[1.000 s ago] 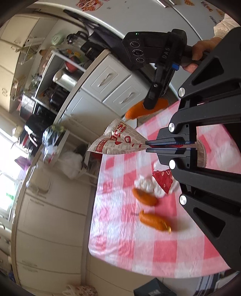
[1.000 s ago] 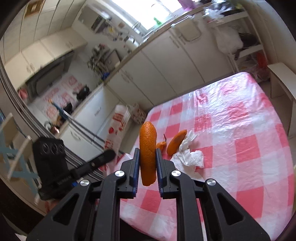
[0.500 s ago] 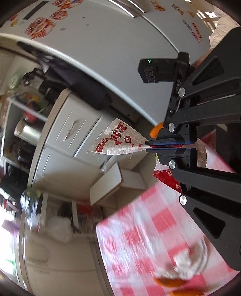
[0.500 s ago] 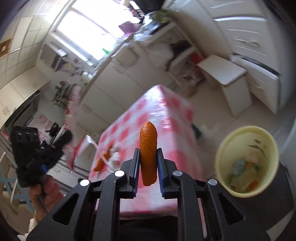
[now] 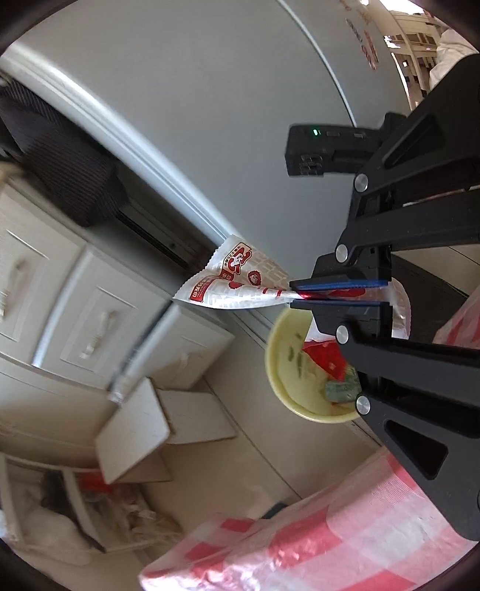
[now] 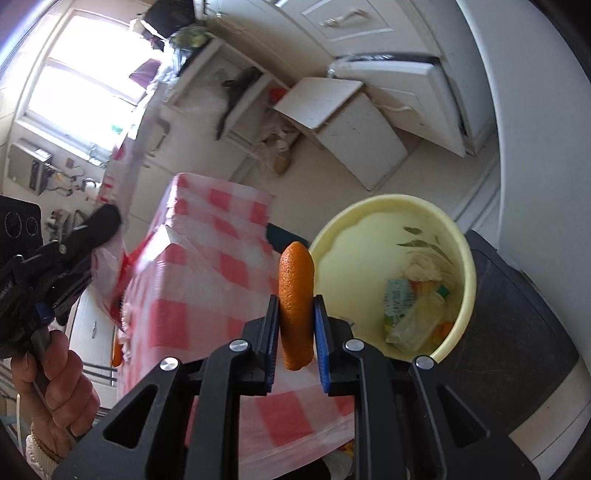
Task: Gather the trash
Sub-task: 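Carry the wrapper with the left tool while the right tool carries the carrot to the yellow bin, then open the left tool dropping the wrapper into the bin while the right tool drops the carrot, then swing the right tool down toward the red packet on the floor while the left tool returns over the table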
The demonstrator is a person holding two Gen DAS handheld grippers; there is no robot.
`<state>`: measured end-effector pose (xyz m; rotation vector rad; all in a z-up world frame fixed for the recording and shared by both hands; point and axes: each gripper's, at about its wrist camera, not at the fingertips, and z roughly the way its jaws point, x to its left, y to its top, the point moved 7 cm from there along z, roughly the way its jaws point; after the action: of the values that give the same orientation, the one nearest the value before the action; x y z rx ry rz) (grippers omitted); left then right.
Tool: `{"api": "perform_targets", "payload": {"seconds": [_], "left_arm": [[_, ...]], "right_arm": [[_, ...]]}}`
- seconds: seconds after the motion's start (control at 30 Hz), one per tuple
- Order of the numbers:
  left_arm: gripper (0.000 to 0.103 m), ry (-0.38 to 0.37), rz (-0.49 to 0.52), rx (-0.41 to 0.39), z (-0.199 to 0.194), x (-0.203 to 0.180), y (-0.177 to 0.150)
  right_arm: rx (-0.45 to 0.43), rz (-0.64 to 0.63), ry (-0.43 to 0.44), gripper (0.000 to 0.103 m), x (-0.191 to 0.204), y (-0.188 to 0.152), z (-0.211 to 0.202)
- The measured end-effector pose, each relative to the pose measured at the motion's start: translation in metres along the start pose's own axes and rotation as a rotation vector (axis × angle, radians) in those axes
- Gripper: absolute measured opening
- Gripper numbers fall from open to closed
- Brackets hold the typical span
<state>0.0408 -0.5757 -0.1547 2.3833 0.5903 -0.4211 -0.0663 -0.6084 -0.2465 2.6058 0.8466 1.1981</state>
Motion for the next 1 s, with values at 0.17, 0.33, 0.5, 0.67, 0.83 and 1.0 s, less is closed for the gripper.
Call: {"api": "perform_targets", "payload": {"seconds": [0.17, 0.33, 0.5, 0.67, 0.83, 1.0], "left_arm": [[0.06, 0.095, -0.016, 0.01, 0.007, 0.019, -0.004], [0.077, 0.131, -0.016, -0.056, -0.031, 0.033, -0.003], [0.084, 0.16, -0.017, -0.127, -0.082, 0.039, -0.006], [0.085, 0.2, -0.029, -0.17, -0.133, 0.056, -0.026], [0.086, 0.258, -0.053, -0.181, -0.173, 0.084, -0.061], [0.088, 0.346, -0.077, -0.189, -0.216, 0.122, -0.1]], "right_arm": [[0.033, 0.014, -0.068, 0.047, -0.017, -0.004, 0.02], [0.015, 0.008, -0.061, 0.048, -0.005, -0.008, 0.013], [-0.029, -0.004, -0.046, 0.051, 0.016, -0.005, -0.005], [-0.03, -0.019, -0.037, 0.052, 0.027, -0.009, -0.005], [0.011, -0.011, -0.038, 0.052, 0.023, -0.024, 0.007], [0.015, -0.047, -0.05, 0.052, 0.024, -0.015, 0.008]]}}
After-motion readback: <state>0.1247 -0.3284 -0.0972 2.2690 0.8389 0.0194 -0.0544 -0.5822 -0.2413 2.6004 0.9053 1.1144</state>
